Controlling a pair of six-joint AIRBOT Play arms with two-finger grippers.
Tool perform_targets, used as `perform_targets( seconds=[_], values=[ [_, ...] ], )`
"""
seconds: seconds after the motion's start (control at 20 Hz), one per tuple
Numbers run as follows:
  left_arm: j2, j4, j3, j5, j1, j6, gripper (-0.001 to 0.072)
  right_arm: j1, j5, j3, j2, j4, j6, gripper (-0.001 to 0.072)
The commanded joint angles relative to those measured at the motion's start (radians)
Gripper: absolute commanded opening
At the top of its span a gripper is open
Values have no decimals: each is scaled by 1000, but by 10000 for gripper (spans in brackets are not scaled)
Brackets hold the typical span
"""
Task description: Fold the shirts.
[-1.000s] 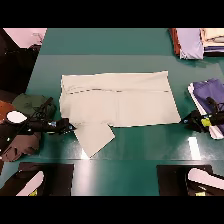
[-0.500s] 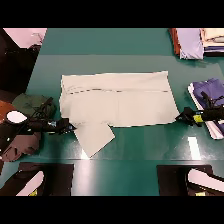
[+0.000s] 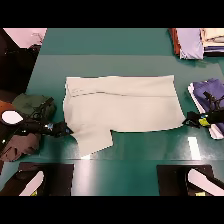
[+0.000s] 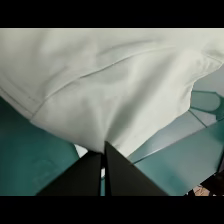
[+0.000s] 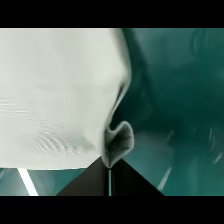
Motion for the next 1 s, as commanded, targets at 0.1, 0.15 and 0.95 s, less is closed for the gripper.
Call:
perform_targets(
  seconds=[0.1,0.15,0.95],
  values=[
    [167,61,8,-171,1,-60,26,0,239,0,261,-173,29,15],
    [180,33,12,-182,1,-61,27,0,227,1,305,-164,41,15],
    [-393,37,557,214,1,-22,28,216,42,468,-156,-102,116,15]
  ],
)
